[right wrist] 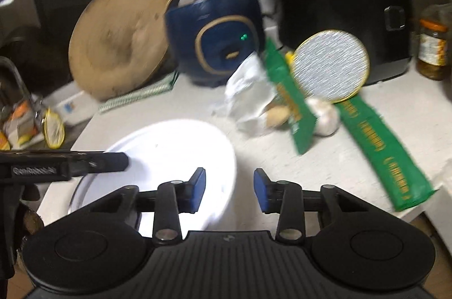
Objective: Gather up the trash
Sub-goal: 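Grasp the crumpled white tissue with the right gripper while the left gripper holds the bowl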
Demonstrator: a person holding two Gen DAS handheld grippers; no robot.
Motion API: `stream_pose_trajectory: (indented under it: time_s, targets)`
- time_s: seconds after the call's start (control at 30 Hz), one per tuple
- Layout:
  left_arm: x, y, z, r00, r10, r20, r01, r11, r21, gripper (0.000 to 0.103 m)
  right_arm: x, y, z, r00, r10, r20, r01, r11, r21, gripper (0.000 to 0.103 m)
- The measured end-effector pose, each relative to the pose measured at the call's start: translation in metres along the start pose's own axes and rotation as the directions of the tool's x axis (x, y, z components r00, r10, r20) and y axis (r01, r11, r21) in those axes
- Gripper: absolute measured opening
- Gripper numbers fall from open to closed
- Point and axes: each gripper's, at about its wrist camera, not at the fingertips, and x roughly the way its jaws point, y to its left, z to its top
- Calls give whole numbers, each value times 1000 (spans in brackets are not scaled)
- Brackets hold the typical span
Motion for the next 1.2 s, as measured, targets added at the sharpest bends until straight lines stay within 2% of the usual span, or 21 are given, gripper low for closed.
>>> stream_pose_trajectory:
  time_s: [0.13,0.27,0.4,0.47,0.6,0.7,0.8,0.87,0.9,0.93,0.97,1.03,1.1,1.2]
  targets:
    - [8,-3,-9,999,36,-20,-36,999,27,15,3,11,-8,1000,0,1,0,1000,-30,36]
    - [-4,2,-16,995,85,48,-85,996,6,13,-17,14,-6,997,-16,78,22,997,-78,38]
    - [-25,20,-23,987,108,121,-101,993,-61,12,-44,4,10,981,17,191,-9,999,-41,54]
    - [-37,33,-27,980,130,152,-111,986,-125,12,-42,-2,25,977,-24,212,27,1000,-10,61]
    - [-58,61,-32,965,183,191,-134,961,-243,12,-7,-7,47,977,-140,162,139,990,18,64]
    - [-67,71,-35,955,218,199,-160,949,-270,12,38,0,57,974,-196,113,199,980,-16,68]
    - [-70,72,-39,959,213,187,-159,951,-265,12,84,10,67,958,-278,67,282,958,-49,68]
    - [-70,71,-42,962,210,174,-163,954,-253,13,106,11,72,943,-330,32,331,942,-53,48]
    - [-70,70,-44,963,206,171,-161,955,-248,13,108,14,73,937,-348,33,350,935,-60,26]
    - [-71,71,-47,964,204,169,-159,956,-245,13,102,16,75,949,-314,37,316,947,-58,12]
    - [-72,72,-48,964,203,170,-158,956,-245,13,90,17,76,970,-238,50,239,970,-34,6]
    - [-70,73,-48,963,203,177,-156,956,-250,13,64,19,78,985,-147,96,147,989,-1,6]
    - [-67,73,-46,962,198,190,-147,956,-252,13,37,26,74,986,-105,133,108,994,-19,6]
    - [-62,70,-45,963,190,189,-139,958,-252,12,10,29,61,995,-52,88,54,998,-24,6]
